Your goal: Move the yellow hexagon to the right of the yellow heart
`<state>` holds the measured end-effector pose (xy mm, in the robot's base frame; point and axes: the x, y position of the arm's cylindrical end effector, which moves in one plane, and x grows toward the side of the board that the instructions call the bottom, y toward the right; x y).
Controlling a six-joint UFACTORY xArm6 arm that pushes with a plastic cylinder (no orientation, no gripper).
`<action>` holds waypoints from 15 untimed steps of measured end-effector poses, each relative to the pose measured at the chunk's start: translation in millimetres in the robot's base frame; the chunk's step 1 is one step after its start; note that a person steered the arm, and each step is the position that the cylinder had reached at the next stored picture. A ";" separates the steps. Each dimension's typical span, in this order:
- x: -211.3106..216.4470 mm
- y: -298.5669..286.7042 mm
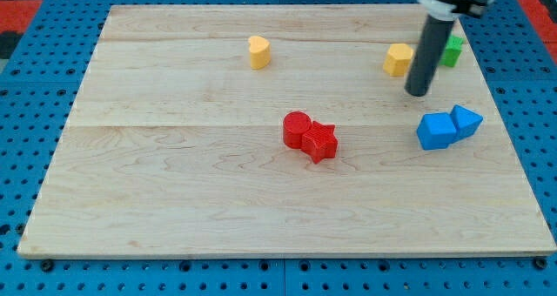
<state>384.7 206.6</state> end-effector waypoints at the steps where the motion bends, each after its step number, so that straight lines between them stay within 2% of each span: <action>1: -4.0 37.5; 3: -24.1 41.2; 6: -35.3 -19.2; 9: -59.3 -38.1; 13: -139.5 -50.5; 15: -171.3 -79.2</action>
<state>213.4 127.4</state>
